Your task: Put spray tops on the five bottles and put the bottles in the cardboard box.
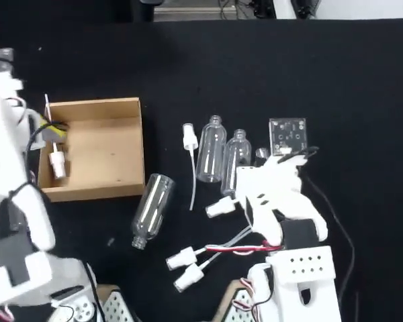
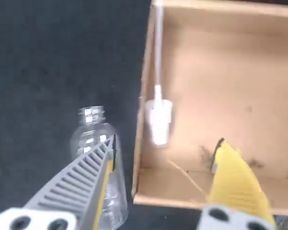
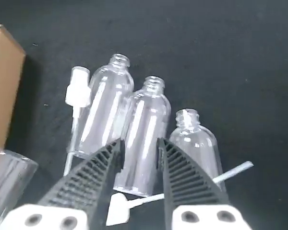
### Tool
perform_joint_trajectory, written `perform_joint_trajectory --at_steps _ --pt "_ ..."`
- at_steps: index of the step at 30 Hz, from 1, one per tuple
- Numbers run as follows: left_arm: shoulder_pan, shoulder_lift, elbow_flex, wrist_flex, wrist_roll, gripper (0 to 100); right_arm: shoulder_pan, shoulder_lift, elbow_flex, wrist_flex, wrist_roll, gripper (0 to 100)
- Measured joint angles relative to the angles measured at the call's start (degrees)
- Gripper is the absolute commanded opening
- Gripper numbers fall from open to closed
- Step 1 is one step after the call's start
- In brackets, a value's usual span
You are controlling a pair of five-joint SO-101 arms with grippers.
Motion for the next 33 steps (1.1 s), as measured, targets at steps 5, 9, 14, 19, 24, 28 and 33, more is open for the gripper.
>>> perform_joint_trajectory --at_steps 5,9,14,19,24,28,33 --pt "1.58 8.79 -5.8 -0.44 0.97 31 0.35 -0.35 0.0 -0.09 0.0 9.9" --pt "1.41 13.8 -9.58 -0.18 1.23 31 0.44 -0.62 0.0 -0.09 0.0 9.9" --pt "4.57 16.7 -10.46 1.58 1.23 31 0.35 -0.62 0.0 -0.09 0.0 9.9" --pt "5.63 17.41 -10.55 0.7 1.23 31 0.35 -0.62 0.0 -0.09 0.0 9.9" --pt "5.45 20.31 -10.46 -0.79 1.23 30 0.35 -0.62 0.0 -0.09 0.0 9.9" --pt "5.71 23.38 -10.46 -2.02 1.32 31 0.35 -0.62 0.0 -0.09 0.0 9.9" --pt "5.27 24.09 -10.46 -2.81 2.37 31 0.35 -0.7 0.79 -0.18 0.0 9.9"
